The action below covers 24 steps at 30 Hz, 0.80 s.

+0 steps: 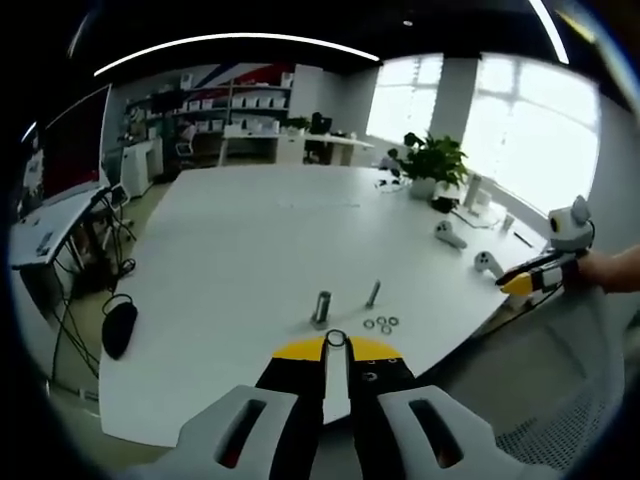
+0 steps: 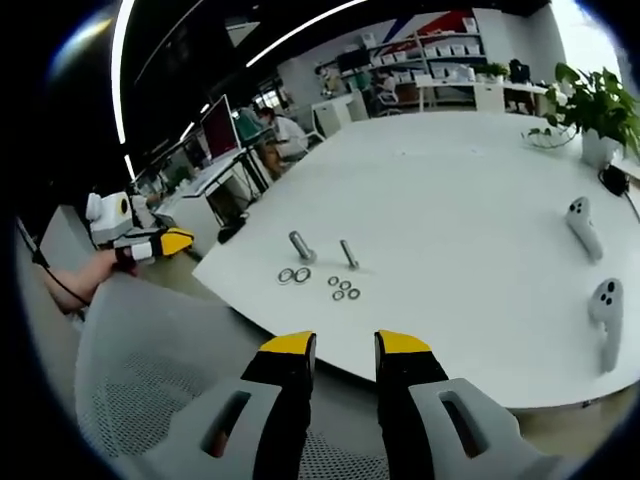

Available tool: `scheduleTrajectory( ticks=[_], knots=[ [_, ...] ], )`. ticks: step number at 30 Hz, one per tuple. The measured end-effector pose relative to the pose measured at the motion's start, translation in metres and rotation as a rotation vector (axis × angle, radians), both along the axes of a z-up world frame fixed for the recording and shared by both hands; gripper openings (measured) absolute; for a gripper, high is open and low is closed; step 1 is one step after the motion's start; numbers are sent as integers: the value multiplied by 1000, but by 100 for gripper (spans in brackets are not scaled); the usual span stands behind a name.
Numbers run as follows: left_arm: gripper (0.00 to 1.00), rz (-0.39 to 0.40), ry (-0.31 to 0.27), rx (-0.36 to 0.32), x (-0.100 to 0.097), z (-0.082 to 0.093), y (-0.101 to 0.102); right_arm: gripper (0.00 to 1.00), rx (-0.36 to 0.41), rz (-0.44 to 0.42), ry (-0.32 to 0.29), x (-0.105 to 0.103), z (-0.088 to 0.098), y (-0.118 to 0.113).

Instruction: Place the washer onto the threaded stud by aligning its center hole with the stud, sliding it down to the base, and recovering from edge contact or off-axis alignment until the washer reaches the visible bottom stop.

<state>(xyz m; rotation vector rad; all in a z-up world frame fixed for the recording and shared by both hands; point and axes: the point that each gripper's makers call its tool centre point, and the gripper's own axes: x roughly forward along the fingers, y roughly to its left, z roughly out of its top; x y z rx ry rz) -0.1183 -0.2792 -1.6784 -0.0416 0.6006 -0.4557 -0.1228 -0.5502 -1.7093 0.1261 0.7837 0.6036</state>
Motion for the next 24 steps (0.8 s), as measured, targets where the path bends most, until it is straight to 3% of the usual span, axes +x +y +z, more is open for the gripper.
scheduleTrajectory(
  ticks=[10,13,24],
  knots=[
    [5,-1,-17,-13,1,3,0,26,-19,-6,-3,1,-1,-3],
    [5,-7,14,-14,-2,-2,-1,26,-36,7,2,-1,-4,-2],
    [6,-53,11,-21,-6,-2,-8,26,-58,-24,-16,1,-2,-8]
  ],
)
